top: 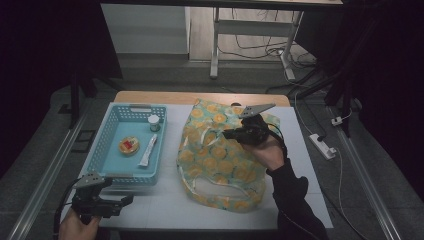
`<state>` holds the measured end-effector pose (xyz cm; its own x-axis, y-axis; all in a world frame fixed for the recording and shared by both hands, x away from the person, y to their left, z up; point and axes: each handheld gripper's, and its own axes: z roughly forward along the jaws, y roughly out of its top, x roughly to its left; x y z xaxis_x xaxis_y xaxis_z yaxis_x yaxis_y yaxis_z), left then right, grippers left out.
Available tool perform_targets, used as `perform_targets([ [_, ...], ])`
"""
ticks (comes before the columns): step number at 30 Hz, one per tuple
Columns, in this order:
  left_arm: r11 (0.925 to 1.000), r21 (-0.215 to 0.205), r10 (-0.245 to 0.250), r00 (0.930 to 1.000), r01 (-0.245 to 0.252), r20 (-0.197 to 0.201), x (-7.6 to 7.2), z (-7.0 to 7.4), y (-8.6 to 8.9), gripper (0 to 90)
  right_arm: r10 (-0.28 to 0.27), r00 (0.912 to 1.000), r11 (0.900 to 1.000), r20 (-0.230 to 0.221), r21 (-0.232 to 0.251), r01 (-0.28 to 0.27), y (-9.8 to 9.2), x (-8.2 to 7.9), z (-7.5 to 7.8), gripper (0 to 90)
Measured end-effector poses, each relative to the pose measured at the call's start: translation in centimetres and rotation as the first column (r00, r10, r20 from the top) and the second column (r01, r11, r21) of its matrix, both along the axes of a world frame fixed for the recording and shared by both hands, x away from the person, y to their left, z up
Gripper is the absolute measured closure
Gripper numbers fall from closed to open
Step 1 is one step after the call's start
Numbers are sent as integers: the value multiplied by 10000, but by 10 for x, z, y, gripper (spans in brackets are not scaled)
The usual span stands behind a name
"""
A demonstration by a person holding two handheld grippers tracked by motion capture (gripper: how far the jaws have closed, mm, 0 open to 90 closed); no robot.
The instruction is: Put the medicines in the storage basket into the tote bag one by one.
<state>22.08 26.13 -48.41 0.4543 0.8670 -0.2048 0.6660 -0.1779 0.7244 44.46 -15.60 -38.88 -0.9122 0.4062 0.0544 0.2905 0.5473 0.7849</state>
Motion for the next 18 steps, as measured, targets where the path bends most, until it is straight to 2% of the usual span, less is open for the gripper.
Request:
perform_targets([
  [2, 10000, 8, 1, 10000, -1, 99, 1, 1, 0, 0, 9, 10000, 10000, 13, 3, -9, -1, 0, 0, 900],
  [6, 9998, 194, -5, 10000, 4, 78, 4, 6, 1, 1, 21, 10000, 10000, 27, 25, -22, -1, 0, 1, 900],
  [11, 9998, 196, -24, 10000, 22, 79, 12, 10, 2, 1, 46, 10000, 10000, 43, 17, -46, 0, -1, 1, 900],
  [14, 9999, -71, 113, 9999, -114, -95, 18, 11, 5, 4, 82, 9999, 10000, 83, 21, -82, -1, -1, 1, 900],
  [16, 9996, -226, 177, 9998, -178, -59, 21, 12, 7, 8, 76, 9999, 10000, 116, 7, -76, -1, -1, 2, 900],
  [18, 9997, -154, 195, 9998, -195, -47, 24, 13, 7, 10, 64, 9999, 10000, 140, 29, -65, -1, -1, 2, 900],
])
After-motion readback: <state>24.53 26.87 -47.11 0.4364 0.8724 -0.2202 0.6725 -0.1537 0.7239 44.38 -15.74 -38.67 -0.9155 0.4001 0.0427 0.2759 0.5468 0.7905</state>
